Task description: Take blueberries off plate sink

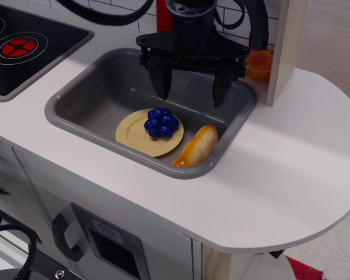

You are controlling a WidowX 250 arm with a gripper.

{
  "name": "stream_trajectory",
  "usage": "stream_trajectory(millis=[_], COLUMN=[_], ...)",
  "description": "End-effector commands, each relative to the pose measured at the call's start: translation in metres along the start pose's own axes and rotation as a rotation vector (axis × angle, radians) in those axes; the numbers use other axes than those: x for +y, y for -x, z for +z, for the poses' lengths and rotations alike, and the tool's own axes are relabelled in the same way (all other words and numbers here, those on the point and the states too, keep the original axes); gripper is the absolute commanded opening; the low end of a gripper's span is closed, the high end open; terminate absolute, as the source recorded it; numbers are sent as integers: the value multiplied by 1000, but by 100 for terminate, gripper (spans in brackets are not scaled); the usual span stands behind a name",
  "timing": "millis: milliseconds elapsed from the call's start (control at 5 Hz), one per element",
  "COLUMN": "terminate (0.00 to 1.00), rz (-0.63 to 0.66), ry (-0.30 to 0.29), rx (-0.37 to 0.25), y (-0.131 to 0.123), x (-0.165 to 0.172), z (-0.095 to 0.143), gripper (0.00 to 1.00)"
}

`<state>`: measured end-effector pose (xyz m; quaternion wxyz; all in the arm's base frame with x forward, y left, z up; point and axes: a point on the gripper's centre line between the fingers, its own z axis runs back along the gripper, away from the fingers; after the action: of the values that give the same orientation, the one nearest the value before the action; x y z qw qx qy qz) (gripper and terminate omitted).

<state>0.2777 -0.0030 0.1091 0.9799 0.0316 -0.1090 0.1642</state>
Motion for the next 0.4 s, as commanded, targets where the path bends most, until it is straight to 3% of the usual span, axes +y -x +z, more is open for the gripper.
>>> stream_trajectory(millis=[0, 200], terminate=[0, 0], rz=[0, 6], ry=[0, -4], rx=[0, 18], y=[0, -15], x=[0, 18], z=[0, -10], gripper=[100, 100])
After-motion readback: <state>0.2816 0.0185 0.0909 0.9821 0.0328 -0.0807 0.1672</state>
